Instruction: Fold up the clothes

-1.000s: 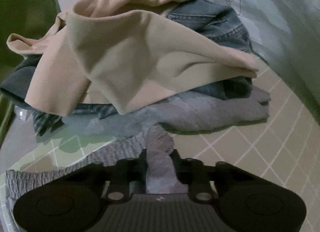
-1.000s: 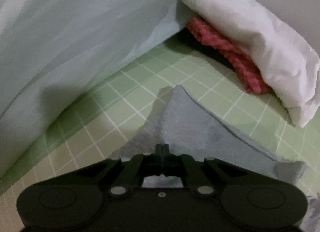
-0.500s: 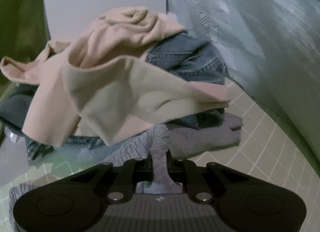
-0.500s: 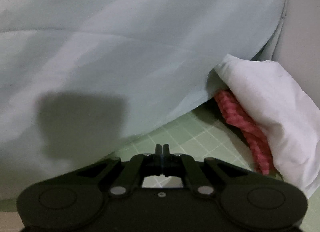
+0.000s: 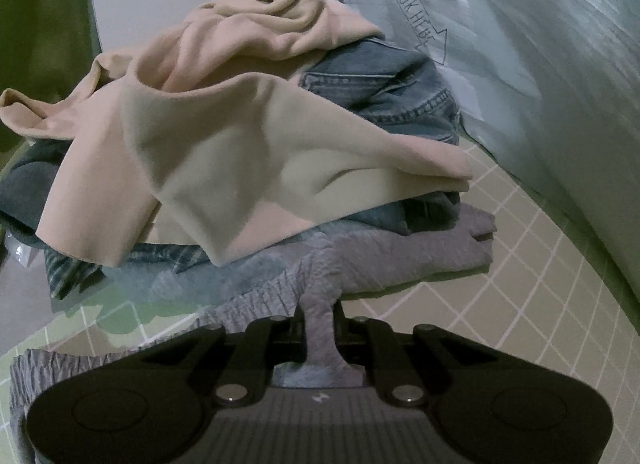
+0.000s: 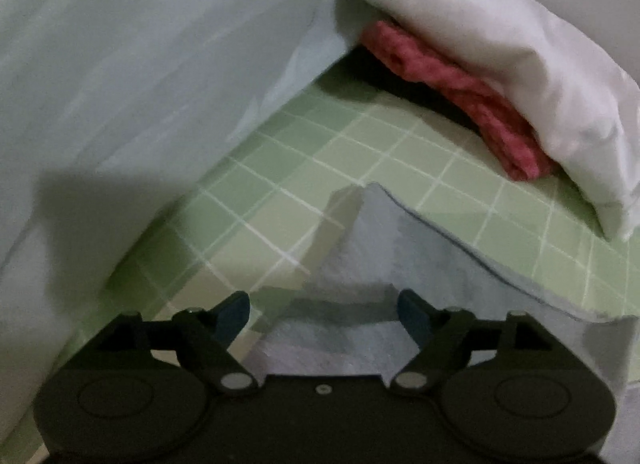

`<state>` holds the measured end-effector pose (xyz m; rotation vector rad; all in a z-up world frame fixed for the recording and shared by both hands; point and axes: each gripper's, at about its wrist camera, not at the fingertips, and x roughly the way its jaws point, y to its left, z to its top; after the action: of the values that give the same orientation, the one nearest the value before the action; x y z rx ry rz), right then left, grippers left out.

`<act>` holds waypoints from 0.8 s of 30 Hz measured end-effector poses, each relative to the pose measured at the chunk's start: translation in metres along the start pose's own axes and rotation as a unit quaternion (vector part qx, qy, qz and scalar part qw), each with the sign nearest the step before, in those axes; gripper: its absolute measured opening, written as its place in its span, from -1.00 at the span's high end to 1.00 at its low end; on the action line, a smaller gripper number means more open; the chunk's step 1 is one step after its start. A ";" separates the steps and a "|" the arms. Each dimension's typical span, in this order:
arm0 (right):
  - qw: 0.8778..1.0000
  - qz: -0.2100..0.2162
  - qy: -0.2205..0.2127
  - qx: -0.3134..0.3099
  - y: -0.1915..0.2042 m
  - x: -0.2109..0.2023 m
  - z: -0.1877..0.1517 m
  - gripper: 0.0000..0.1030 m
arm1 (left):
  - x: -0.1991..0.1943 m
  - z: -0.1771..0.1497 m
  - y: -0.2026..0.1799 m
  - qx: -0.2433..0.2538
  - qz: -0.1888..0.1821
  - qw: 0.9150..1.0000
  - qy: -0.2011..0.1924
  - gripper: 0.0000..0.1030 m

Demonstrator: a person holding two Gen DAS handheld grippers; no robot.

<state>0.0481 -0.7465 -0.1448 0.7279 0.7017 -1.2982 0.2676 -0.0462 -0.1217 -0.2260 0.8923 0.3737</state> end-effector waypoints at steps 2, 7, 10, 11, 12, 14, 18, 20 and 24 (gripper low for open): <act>1.000 -0.009 -0.016 -0.013 0.000 -0.002 -0.004 -0.30 | 0.000 -0.002 0.001 -0.001 0.000 1.000 0.001 0.80; 0.998 -0.023 -0.039 -0.035 -0.008 -0.007 -0.006 0.97 | 0.001 -0.003 0.004 -0.004 0.000 1.000 0.005 0.80; 0.997 -0.025 -0.048 -0.056 -0.005 -0.010 0.003 0.97 | -0.001 0.003 0.009 -0.014 -0.003 1.000 0.000 0.81; 0.996 -0.023 -0.061 -0.059 -0.003 -0.014 0.010 0.97 | -0.002 0.006 0.011 -0.021 -0.007 1.000 -0.002 0.81; 0.996 -0.017 -0.072 -0.057 0.000 -0.018 0.018 0.98 | -0.002 0.009 0.013 -0.029 -0.010 0.999 -0.006 0.81; 0.995 0.005 -0.094 -0.043 0.008 -0.026 0.037 0.98 | -0.002 0.015 0.016 -0.043 -0.021 0.999 -0.014 0.81; 0.989 0.087 -0.101 -0.066 0.037 -0.027 0.063 0.91 | 0.004 0.018 0.015 -0.069 -0.037 0.997 -0.021 0.59; 0.985 0.116 -0.084 -0.096 0.048 -0.025 0.064 0.34 | 0.003 0.015 0.014 -0.074 -0.036 0.996 -0.021 -0.15; 0.986 0.095 -0.085 -0.106 0.025 -0.033 0.039 -0.52 | -0.007 0.007 0.008 -0.043 -0.036 0.998 -0.022 -0.62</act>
<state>0.0700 -0.7556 -0.0930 0.4922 0.6065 -1.0775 0.2653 -0.0384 -0.1127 -0.3264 0.8234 0.3489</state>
